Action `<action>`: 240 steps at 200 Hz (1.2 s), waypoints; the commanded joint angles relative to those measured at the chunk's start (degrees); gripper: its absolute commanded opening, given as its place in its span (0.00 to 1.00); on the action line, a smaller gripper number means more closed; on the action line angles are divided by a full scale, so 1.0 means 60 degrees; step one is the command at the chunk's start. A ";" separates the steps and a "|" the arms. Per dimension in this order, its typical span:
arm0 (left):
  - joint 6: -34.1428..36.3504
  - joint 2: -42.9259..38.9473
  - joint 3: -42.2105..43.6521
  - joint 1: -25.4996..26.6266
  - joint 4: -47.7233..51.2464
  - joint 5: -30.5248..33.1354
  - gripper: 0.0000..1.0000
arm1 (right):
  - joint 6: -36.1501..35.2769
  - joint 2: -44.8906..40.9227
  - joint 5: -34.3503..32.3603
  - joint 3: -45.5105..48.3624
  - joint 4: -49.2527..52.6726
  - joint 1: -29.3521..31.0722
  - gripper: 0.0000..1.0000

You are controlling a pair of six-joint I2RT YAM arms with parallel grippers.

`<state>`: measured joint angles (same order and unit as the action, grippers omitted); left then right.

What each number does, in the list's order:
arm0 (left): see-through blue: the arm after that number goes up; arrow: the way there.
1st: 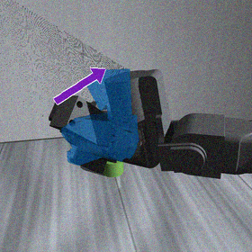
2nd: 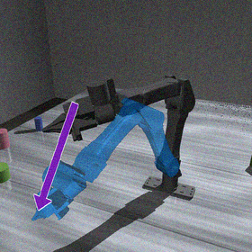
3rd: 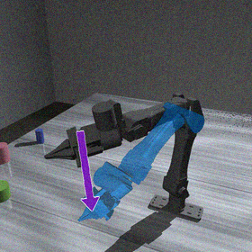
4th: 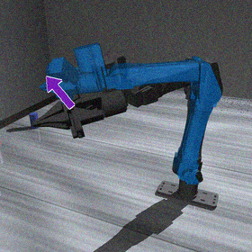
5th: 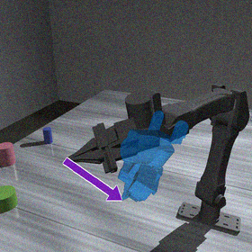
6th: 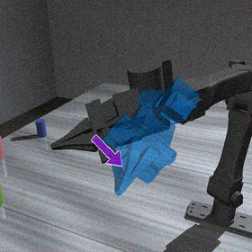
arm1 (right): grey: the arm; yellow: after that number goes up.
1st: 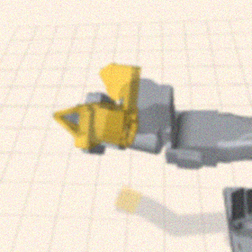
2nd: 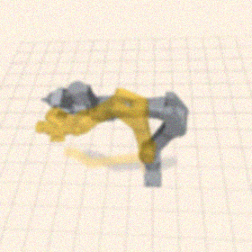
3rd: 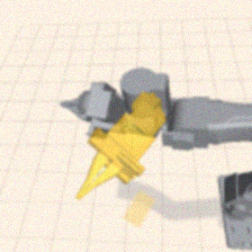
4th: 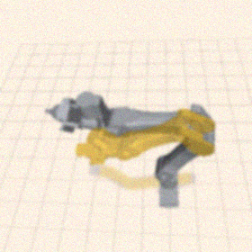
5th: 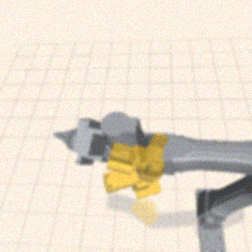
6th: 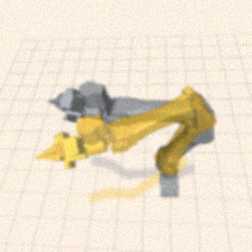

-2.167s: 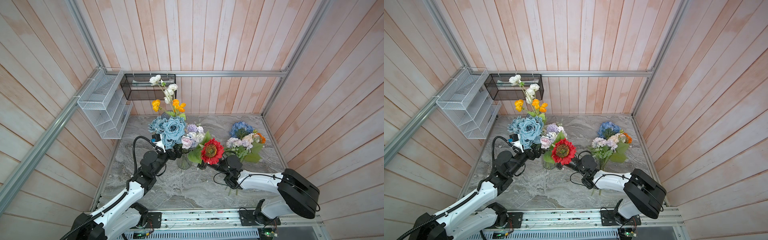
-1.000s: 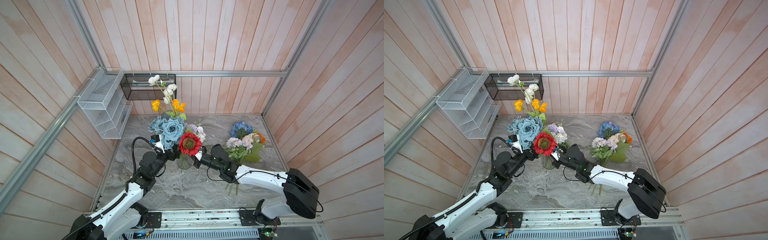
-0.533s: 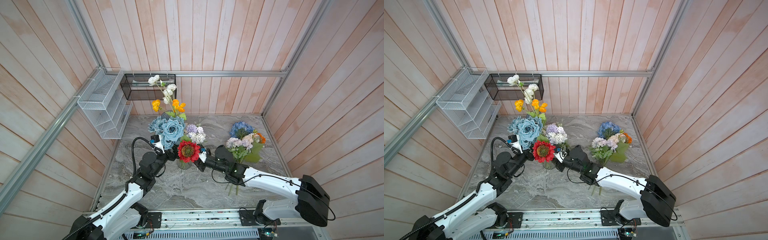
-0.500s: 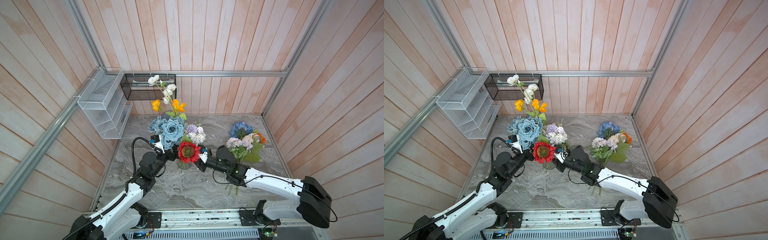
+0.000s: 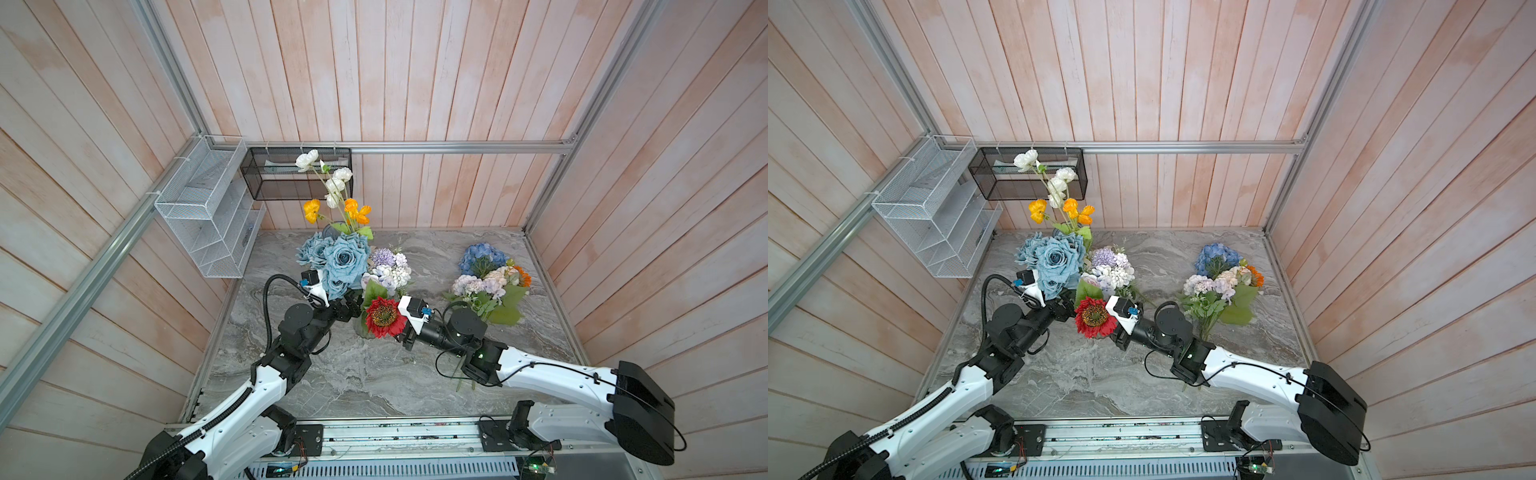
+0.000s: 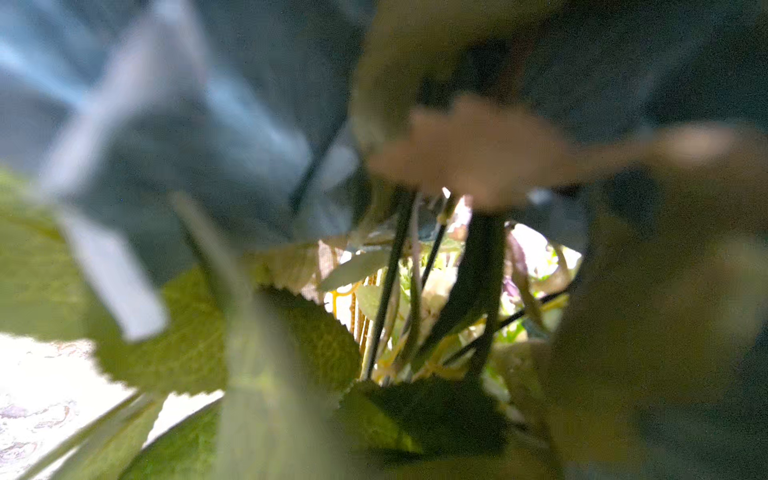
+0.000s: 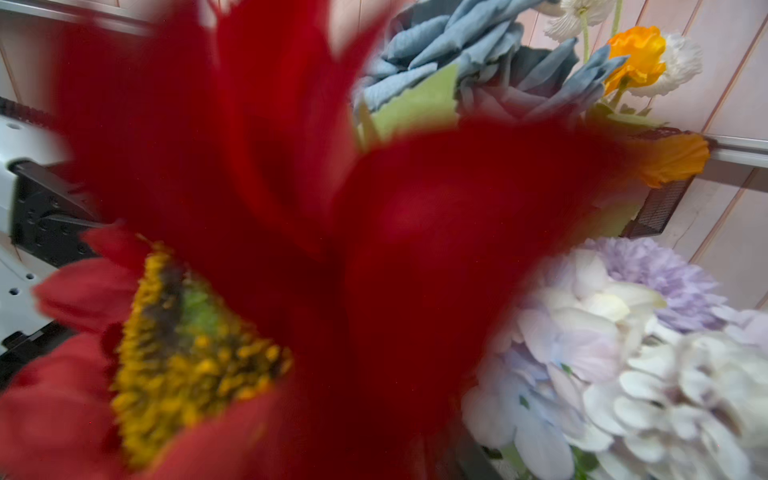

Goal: Arrange the flowers into the vase

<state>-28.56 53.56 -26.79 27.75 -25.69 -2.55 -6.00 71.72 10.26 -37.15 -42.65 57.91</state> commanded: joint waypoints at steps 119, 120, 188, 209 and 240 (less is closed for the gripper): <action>0.0028 -0.0021 -0.0018 -0.0100 -0.0040 0.0085 1.00 | -0.0853 0.1802 -0.0681 -0.1071 -0.1928 0.0032 0.12; 0.0028 -0.0028 -0.0018 -0.0099 -0.0040 0.0086 1.00 | -0.0857 0.1801 -0.0683 -0.1073 -0.1921 0.0031 0.12; 0.0028 0.0002 -0.0033 -0.0128 -0.0054 0.0102 1.00 | -0.0757 0.1912 -0.0918 -0.0740 -0.0955 0.0033 0.06; -0.0001 0.0037 -0.0047 -0.0128 -0.0083 0.0062 1.00 | -0.0700 0.2167 -0.0949 -0.0724 -0.0687 0.0031 0.07; -0.0017 0.0060 -0.0077 -0.0127 -0.0057 0.0014 1.00 | -0.0598 0.2465 -0.0978 -0.0644 -0.0547 0.0042 0.07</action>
<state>-28.56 53.80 -26.79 27.27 -25.69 -2.57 -10.70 84.71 4.71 -42.04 -49.56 57.98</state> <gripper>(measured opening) 0.999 0.068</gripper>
